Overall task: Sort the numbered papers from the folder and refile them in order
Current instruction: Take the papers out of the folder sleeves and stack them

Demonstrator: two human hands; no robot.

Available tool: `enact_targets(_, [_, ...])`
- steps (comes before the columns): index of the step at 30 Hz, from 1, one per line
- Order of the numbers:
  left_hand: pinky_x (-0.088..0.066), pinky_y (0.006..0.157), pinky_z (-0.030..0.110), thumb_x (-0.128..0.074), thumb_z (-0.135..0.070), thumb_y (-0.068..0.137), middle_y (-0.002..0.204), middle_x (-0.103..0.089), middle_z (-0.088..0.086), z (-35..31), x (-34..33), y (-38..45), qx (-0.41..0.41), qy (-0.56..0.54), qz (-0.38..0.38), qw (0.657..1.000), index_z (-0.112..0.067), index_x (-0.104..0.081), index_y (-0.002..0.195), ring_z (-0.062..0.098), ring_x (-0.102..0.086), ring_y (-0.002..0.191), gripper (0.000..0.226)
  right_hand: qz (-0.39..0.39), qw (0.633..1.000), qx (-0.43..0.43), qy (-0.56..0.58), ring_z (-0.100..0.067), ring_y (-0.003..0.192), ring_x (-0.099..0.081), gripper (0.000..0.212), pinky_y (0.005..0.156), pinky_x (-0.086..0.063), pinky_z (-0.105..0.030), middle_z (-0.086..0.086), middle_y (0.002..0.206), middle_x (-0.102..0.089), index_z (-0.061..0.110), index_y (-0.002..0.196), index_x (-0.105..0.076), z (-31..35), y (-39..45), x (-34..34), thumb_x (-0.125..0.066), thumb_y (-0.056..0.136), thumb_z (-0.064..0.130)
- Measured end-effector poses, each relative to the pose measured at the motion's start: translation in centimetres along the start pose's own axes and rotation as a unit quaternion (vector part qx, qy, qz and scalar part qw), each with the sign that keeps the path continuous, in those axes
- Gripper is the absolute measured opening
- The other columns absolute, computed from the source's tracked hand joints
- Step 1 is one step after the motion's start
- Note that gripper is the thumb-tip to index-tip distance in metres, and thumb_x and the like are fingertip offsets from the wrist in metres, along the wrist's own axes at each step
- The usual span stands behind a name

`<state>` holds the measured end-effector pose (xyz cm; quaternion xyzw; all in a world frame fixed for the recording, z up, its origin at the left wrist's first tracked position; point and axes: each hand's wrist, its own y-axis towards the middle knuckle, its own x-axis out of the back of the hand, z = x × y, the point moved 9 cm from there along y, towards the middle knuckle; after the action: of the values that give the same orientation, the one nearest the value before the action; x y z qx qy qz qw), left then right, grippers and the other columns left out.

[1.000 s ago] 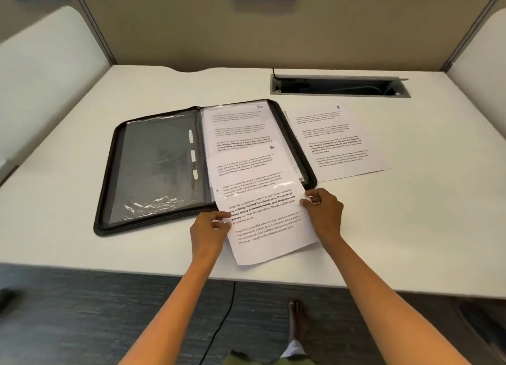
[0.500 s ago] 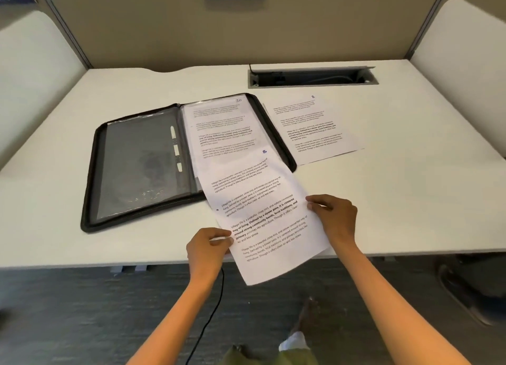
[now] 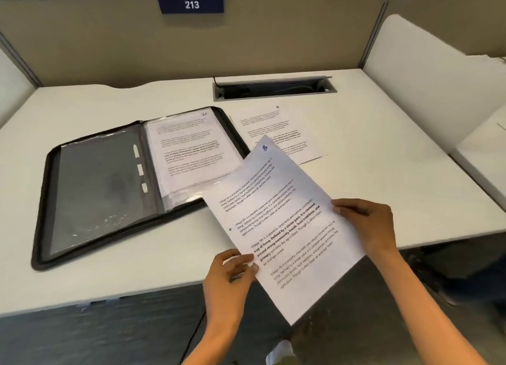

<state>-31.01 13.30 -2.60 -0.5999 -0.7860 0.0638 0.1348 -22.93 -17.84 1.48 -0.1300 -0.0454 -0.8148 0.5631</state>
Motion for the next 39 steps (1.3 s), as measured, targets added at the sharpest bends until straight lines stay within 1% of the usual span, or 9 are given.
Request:
enact_targets(6, [-0.051, 0.063, 0.01, -0.073, -0.005, 0.079, 0.095, -0.069, -0.008, -5.9, -3.6, 5.7, -0.073, 0.002, 0.017, 0.997, -0.015, -0.059, 0.104, -0.004, -0.064, 0.08, 0.031, -0.033, 0.998, -0.008, 0.057, -0.007, 0.074, -0.067, 0.018, 0.072, -0.052, -0.02, 0.006, 0.08, -0.075, 0.019, 0.082, -0.076, 0.8, 5.4, 0.6, -0.074, 0.076, 0.002])
enact_targets(13, [-0.056, 0.072, 0.027, -0.07, -0.001, 0.08, 0.1, -0.064, -0.009, -10.6, -6.7, 15.9, -0.144, 0.071, -0.028, 0.987, -0.021, -0.064, 0.092, 0.001, -0.065, 0.081, 0.023, -0.039, 0.997, 0.016, 0.065, 0.0, 0.076, -0.066, 0.018, 0.078, -0.05, -0.015, 0.018, 0.077, -0.072, 0.02, 0.084, -0.075, 2.0, 15.3, -2.2, -0.075, 0.076, 0.004])
enact_targets(17, [-0.051, 0.079, 0.023, -0.064, -0.007, 0.087, 0.104, -0.058, -0.002, -11.6, -7.0, 20.4, -0.186, 0.132, -0.094, 0.969, -0.021, -0.064, 0.099, 0.009, -0.062, 0.092, 0.019, -0.039, 0.997, 0.01, 0.063, -0.003, 0.078, -0.066, 0.017, 0.08, -0.049, -0.018, 0.014, 0.08, -0.073, 0.02, 0.085, -0.076, 1.6, 21.3, -4.6, -0.076, 0.075, 0.006])
enact_targets(20, [-0.035, 0.09, 0.026, -0.067, -0.019, 0.085, 0.109, -0.051, -0.001, -9.9, -6.0, 22.9, -0.166, 0.257, -0.14, 0.942, -0.016, -0.065, 0.11, 0.023, -0.052, 0.107, 0.025, -0.048, 0.998, 0.015, 0.034, 0.008, 0.072, -0.063, 0.016, 0.076, -0.046, -0.009, 0.004, 0.085, -0.073, 0.014, 0.089, -0.076, 1.1, 24.8, -6.0, -0.074, 0.077, 0.005])
enact_targets(24, [-0.027, 0.087, 0.035, -0.076, -0.045, 0.072, 0.122, -0.047, 0.008, -6.7, -4.8, 24.5, -0.09, 0.389, -0.128, 0.908, -0.018, -0.06, 0.122, 0.029, -0.041, 0.113, 0.059, -0.059, 0.998, 0.026, -0.022, 0.017, 0.066, -0.058, 0.016, 0.067, -0.04, 0.001, -0.002, 0.089, -0.072, 0.012, 0.09, -0.076, 0.1, 27.9, -6.9, -0.07, 0.079, 0.001])
enact_targets(27, [-0.024, 0.084, 0.032, -0.078, -0.047, 0.068, 0.12, -0.046, 0.008, -6.3, -4.5, 25.0, -0.093, 0.404, -0.124, 0.901, -0.019, -0.06, 0.122, 0.028, -0.041, 0.112, 0.063, -0.068, 0.991, 0.06, -0.1, -0.004, 0.088, -0.066, 0.016, 0.071, -0.038, 0.0, -0.003, 0.098, -0.073, 0.015, 0.09, -0.075, -0.3, 28.0, -7.3, -0.068, 0.082, 0.002])
enact_targets(32, [-0.041, 0.089, 0.036, -0.075, -0.029, 0.078, 0.101, -0.051, 0.0, -6.4, -4.2, 24.9, -0.104, 0.291, -0.145, 0.94, -0.015, -0.064, 0.12, 0.02, -0.05, 0.096, 0.045, -0.004, 0.873, 0.307, -0.378, -0.037, 0.128, -0.042, 0.036, 0.098, -0.031, -0.042, -0.012, 0.138, -0.052, 0.017, 0.119, -0.066, 2.2, 25.9, -12.3, -0.067, 0.086, 0.032])
enact_targets(35, [-0.044, 0.079, 0.029, -0.068, -0.017, 0.085, 0.097, -0.056, 0.0, -7.1, -2.8, 24.2, -0.11, 0.21, -0.195, 0.952, -0.011, -0.064, 0.117, 0.019, -0.056, 0.089, 0.033, 0.141, 0.804, 0.342, -0.466, -0.033, 0.14, -0.028, 0.067, 0.11, -0.017, -0.046, -0.01, 0.148, -0.04, 0.024, 0.134, -0.054, 1.0, 24.0, -17.2, -0.029, 0.09, 0.069])
enact_targets(39, [-0.048, 0.069, 0.01, -0.064, -0.013, 0.088, 0.092, -0.061, -0.006, -8.8, 0.9, 23.3, -0.122, 0.087, -0.258, 0.954, -0.016, -0.066, 0.114, 0.016, -0.06, 0.087, 0.026, 0.261, 0.762, 0.285, -0.521, -0.022, 0.147, 0.007, 0.104, 0.115, 0.01, -0.043, 0.003, 0.16, -0.004, 0.035, 0.15, -0.014, -2.0, 22.0, -19.9, 0.019, 0.065, 0.085])
